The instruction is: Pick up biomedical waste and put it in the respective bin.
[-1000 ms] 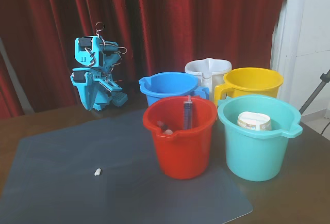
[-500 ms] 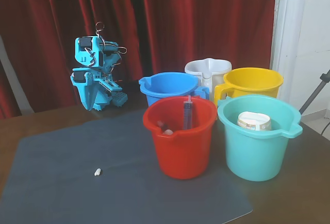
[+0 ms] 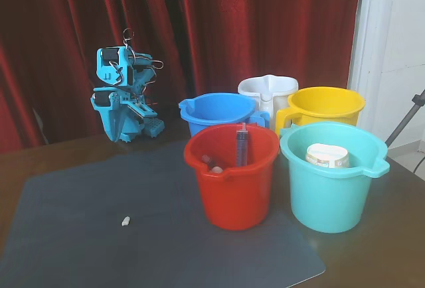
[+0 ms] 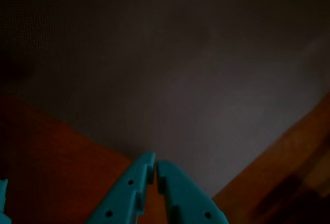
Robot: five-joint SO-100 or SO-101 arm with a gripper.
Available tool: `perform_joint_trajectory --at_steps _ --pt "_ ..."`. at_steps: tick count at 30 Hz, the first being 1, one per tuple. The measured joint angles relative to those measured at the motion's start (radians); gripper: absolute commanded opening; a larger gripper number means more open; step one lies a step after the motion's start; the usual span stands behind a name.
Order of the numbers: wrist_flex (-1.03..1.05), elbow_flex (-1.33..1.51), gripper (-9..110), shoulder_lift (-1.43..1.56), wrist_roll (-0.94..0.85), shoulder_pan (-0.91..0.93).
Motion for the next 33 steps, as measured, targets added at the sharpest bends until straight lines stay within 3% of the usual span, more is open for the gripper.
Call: perform_joint_trajectory --at_steps 10,18,21,23,26,27,28,30,33 --pt "-0.008 0.003 0 0.0 -0.011 0.0" --pt "-0.517 0.005 1 -0.031 -0.003 -0.005" --pt "-0.591 -0.055 1 -0.112 -0.003 -0.031" --pt "-0.601 -0.187 1 -0.276 -0.005 -0.048" --pt "-0.468 -0.601 0 -0.505 0.008 -0.046" --pt "-0.301 -0.937 1 -0.864 0.043 -0.051" --pt "-0.268 -1.011 1 -1.011 0.089 -0.057" --pt "0.038 -1.536 1 -1.545 0.241 -0.072" --pt "0.209 -1.997 1 -1.931 0.356 -0.127"
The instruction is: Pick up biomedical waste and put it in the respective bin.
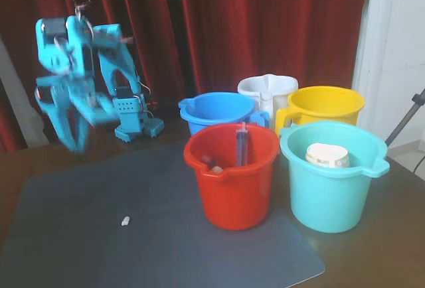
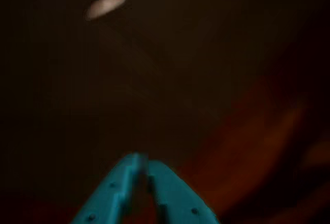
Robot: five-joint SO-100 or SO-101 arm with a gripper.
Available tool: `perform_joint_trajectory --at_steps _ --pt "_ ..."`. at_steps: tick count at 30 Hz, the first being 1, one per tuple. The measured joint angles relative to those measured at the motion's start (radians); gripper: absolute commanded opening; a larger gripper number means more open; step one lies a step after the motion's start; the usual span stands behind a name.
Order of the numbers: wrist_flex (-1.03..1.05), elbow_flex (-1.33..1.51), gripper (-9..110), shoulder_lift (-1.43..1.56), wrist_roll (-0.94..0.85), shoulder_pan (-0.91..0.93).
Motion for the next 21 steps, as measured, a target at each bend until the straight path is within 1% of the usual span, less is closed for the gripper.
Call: perform_joint_trajectory --at_steps 1,3,5,6,8,10,16,21 --pt "0.026 -0.152 1 -0.144 0.037 -0.02" --pt "0.041 -0.353 0 -0.339 0.054 -0.046" --pt "0.049 -0.517 0 -0.485 0.077 -0.055" --pt "0.049 -0.551 1 -0.523 0.078 -0.057" --pt "0.049 -0.584 1 -0.584 0.083 -0.069" --pt "0.049 -0.592 1 -0.618 0.124 -0.092" --pt "0.049 -0.589 1 -0.617 0.288 -0.094" --pt "0.049 -0.523 1 -0.617 0.446 -0.091"
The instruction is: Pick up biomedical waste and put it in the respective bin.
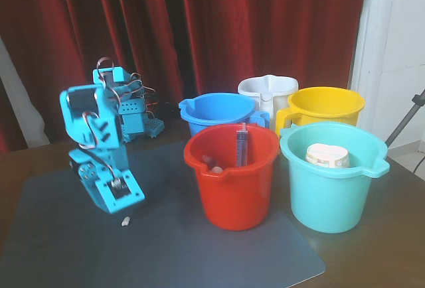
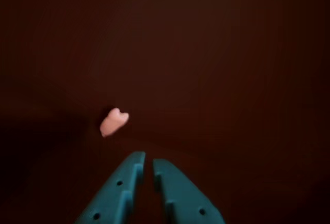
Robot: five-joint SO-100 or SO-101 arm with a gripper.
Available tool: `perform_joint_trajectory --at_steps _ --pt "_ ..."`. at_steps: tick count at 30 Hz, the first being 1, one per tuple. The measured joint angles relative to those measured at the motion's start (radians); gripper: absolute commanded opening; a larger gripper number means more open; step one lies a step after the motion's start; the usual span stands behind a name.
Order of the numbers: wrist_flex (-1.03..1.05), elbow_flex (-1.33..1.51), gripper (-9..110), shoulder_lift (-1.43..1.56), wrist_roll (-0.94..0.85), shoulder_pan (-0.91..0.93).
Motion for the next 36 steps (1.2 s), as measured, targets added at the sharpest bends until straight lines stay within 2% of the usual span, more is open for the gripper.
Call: perform_joint_trajectory --at_steps 6,11,18,20,22,25,36 --pt "-0.002 0.129 1 0.003 0.279 0.003" --pt "0.002 0.322 1 0.166 0.518 0.009" --pt "0.003 0.376 1 0.351 0.548 0.006" --pt "0.003 0.376 1 0.348 0.548 0.003" --pt "0.003 0.376 10 0.322 0.546 0.002" --pt "0.003 0.376 17 0.264 0.548 0.002" --pt "0.003 0.296 18 0.178 0.557 0.002"
